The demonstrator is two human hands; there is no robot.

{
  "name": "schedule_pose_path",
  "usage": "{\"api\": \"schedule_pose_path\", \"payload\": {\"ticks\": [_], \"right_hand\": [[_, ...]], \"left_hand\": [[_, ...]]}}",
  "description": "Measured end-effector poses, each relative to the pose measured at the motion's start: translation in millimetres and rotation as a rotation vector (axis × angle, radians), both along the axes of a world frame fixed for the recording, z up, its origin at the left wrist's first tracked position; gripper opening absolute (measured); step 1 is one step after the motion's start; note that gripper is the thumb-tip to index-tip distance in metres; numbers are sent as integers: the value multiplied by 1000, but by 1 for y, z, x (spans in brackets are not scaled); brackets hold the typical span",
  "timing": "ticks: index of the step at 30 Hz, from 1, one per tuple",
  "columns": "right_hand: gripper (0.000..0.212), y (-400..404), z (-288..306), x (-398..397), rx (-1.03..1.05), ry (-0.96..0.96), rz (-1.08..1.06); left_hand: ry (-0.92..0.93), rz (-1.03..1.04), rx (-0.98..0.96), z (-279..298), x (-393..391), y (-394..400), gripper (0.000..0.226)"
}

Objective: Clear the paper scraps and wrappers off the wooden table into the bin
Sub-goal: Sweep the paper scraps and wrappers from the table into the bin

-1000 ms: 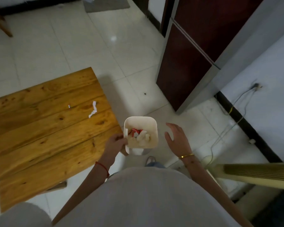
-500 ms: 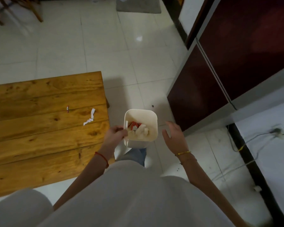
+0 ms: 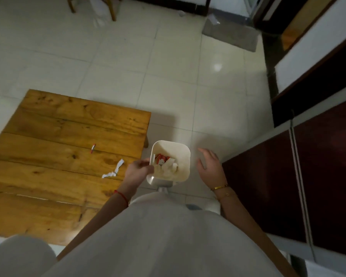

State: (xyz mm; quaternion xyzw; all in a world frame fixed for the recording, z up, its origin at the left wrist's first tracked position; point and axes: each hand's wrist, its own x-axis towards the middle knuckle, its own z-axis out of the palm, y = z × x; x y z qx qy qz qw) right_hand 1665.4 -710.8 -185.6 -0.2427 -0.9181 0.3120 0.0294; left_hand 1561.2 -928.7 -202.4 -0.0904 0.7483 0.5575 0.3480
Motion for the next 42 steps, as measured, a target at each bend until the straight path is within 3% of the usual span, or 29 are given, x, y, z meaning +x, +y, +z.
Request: {"api": "schedule_pose_path", "payload": {"ticks": [7,15,20,23,31,42], "right_hand": [[36,32,-1,-100,-17,2,261],[39,50,-24,-188,-12,-96,683],[40,64,-38,-234,-7,-162,969],[40,63,-50,-258,3,-199,1108],[41,4,-109,-297,49,-274,1458],[42,-112,-198,-282,124,-354,1780]], "left_hand": [[-40,152,-26,0,-32,12,32],[-156,555,-84,-17,-17,28,31],[-202,852,-79,-24,-3,61,19],[-239,1004,-40,-34,6,77,26],[-351,1269,-84,-78,24,103,30],[-487,1368,-102,-160,51,102,33]]}}
